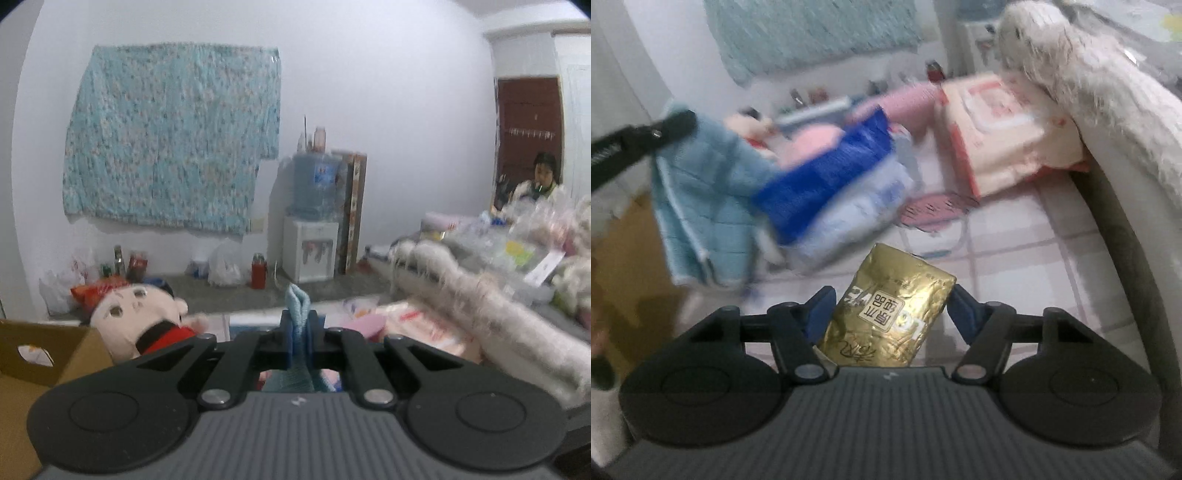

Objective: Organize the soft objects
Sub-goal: 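Lift the towel with the left tool while the right tool grasps and lifts the gold packet, then carry the towel and gold packet to the cardboard box, lowering the towel inside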

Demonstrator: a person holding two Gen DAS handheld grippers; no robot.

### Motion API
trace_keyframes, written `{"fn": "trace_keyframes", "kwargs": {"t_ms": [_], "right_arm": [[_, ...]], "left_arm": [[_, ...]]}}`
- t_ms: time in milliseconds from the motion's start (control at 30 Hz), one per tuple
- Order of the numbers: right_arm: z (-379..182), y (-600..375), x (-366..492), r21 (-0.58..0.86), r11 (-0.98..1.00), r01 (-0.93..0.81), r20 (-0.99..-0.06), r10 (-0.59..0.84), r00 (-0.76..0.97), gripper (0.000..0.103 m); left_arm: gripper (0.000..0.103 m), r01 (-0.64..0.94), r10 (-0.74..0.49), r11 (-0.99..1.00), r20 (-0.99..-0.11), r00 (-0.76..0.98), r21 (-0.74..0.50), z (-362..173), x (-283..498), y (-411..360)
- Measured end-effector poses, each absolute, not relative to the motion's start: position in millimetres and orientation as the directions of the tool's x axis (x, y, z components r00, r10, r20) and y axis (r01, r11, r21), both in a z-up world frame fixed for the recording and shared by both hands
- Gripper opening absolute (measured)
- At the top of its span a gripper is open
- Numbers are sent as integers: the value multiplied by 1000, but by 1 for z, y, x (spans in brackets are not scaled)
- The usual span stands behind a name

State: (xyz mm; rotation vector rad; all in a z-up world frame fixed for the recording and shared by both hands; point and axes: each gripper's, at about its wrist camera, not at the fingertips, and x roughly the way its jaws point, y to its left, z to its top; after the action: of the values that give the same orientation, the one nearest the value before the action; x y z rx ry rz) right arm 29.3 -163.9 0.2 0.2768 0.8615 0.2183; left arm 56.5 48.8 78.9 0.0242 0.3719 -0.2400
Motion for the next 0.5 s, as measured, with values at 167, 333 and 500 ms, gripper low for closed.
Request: {"fn": "trace_keyframes", "kwargs": {"t_ms": [167, 333, 500], "right_arm": [[45, -159, 7, 419, 892, -170, -627, 420, 656, 66], [93, -133, -4, 473, 831, -293, -539, 536, 649, 66], [126, -89, 9, 542, 743, -392, -462, 653, 600, 66]], "left_arm": [[7, 220, -242, 970, -295, 924, -105, 112, 28, 71], [7, 172, -202, 977, -289, 936, -127, 150, 0, 107], [7, 73, -98, 993, -310, 946, -91, 184, -16, 159]]}}
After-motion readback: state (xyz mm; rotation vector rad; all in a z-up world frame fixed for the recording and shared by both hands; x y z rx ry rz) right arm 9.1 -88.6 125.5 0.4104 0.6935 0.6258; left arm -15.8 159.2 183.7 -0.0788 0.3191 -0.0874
